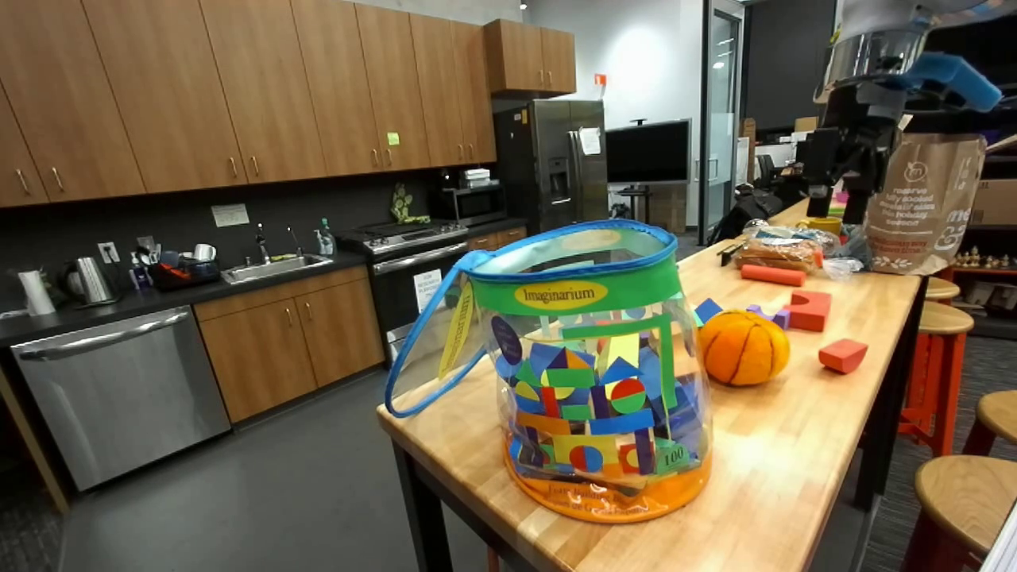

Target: Remove a piece made of a blue and yellow block from the clear bag and put it on the table

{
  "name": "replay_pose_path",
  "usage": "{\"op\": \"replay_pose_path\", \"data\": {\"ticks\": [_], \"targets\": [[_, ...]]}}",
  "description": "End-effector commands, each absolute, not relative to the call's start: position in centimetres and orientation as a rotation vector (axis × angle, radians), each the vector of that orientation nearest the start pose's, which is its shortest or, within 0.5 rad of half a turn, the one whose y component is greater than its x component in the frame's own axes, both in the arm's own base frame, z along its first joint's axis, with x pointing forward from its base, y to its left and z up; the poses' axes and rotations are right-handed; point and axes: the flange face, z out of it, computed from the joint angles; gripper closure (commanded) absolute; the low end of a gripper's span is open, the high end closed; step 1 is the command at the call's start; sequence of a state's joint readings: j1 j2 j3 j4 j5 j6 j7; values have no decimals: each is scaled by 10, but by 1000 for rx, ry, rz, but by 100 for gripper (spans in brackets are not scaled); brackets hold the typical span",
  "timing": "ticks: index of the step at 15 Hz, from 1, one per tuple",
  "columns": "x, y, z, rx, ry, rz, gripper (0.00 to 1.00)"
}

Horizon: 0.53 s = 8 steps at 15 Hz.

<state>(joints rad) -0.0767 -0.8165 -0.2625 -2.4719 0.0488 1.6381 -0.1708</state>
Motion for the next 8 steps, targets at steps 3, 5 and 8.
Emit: {"op": "replay_pose_path", "data": {"ticks": [3, 5, 8], "targets": [[300, -98, 584, -3016, 61, -107, 0], [303, -91, 601, -3062, 21, -149, 0], [314, -71, 627, -3139, -71, -232, 0]]}}
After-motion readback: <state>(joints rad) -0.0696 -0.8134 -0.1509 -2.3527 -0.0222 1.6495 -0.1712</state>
